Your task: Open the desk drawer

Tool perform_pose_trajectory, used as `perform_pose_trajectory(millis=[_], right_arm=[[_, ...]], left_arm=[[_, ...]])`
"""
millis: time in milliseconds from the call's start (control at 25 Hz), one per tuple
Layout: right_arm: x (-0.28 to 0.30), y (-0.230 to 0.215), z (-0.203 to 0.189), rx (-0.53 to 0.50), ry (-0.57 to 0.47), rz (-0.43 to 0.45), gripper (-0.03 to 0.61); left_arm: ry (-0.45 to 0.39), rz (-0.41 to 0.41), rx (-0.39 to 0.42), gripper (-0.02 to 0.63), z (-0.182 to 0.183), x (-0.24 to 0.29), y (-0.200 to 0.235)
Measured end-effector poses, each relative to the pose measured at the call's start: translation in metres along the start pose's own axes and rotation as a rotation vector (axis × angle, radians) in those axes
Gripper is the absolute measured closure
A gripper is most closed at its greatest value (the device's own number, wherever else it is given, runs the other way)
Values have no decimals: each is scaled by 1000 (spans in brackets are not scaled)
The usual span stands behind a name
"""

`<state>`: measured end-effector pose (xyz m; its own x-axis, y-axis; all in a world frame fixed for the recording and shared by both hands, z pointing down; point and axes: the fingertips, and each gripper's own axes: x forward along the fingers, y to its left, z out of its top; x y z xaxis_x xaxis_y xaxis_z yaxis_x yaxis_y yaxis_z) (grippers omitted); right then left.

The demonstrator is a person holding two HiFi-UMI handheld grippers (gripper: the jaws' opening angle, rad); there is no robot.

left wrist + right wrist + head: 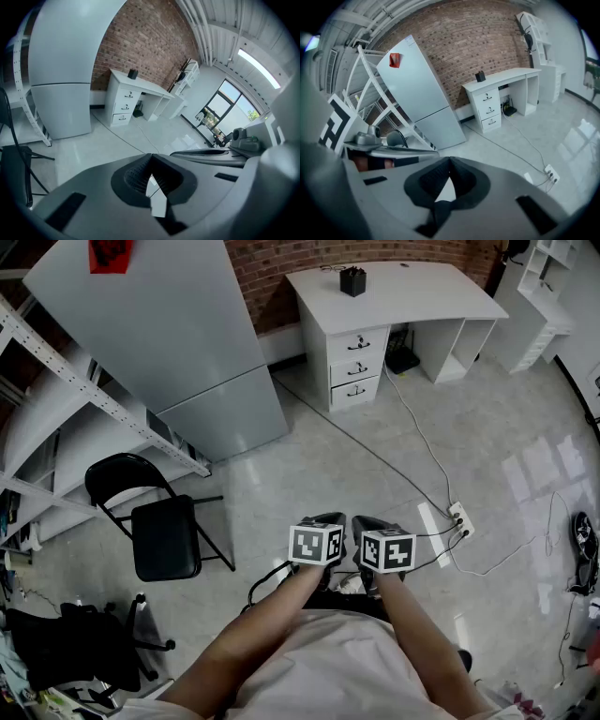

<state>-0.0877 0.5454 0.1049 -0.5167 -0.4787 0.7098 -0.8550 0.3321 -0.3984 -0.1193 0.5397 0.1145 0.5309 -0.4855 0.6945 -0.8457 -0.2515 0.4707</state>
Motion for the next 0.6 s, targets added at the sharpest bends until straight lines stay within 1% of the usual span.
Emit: perform_pose_trajectory(millis=[160,320,600], right_arm=[[3,-11,-4,33,28,-11,563],[5,-20,-9,65,43,-15,563],[8,-30,-20,88,73,-12,563]], left_arm=[[42,-10,-37,604,-10,5,1],[70,-7,-37,604,-16,9,-1],[86,11,-43,604,-22,15,-2]])
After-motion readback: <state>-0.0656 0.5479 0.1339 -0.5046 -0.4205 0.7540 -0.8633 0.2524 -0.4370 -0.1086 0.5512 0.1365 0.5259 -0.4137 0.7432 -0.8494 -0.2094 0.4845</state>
